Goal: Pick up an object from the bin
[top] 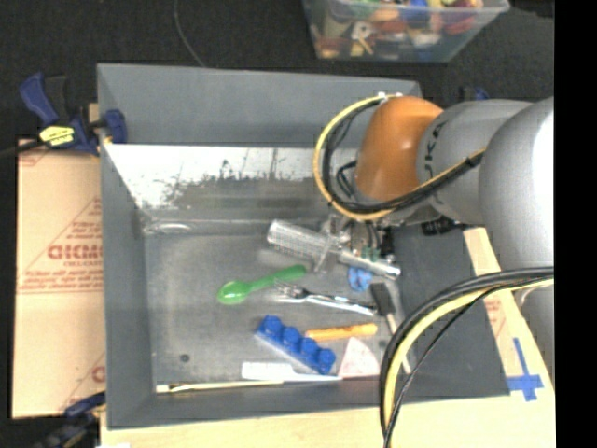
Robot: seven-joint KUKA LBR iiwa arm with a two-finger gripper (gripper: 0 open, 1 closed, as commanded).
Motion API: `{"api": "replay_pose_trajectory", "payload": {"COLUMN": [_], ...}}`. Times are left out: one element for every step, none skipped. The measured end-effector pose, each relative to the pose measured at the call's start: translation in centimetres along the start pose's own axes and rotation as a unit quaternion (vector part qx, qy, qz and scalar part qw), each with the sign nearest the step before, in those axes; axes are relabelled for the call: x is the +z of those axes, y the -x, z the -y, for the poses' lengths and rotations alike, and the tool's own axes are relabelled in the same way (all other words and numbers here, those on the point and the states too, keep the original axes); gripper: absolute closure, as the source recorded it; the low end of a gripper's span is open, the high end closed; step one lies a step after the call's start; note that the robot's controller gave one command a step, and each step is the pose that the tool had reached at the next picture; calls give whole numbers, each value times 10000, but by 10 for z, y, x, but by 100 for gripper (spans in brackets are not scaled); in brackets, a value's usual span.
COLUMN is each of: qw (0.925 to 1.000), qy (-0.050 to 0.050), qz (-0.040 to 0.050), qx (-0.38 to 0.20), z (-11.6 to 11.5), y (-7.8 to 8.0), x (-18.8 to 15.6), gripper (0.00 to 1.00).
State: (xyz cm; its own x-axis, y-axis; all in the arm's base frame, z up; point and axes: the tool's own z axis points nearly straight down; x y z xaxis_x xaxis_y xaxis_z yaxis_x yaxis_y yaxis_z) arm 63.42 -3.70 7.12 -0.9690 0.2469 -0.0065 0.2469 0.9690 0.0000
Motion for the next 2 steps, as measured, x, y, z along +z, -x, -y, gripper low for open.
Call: {"api": "replay_pose_trajectory", "payload": {"qw": [10000,10000], "qy": [-1,3], "qz": [-21,-13], "qx": [-2,-7], "z": [1,1], "y": [-1,0], "x": [-34,-67], "gripper": [100,100]}}
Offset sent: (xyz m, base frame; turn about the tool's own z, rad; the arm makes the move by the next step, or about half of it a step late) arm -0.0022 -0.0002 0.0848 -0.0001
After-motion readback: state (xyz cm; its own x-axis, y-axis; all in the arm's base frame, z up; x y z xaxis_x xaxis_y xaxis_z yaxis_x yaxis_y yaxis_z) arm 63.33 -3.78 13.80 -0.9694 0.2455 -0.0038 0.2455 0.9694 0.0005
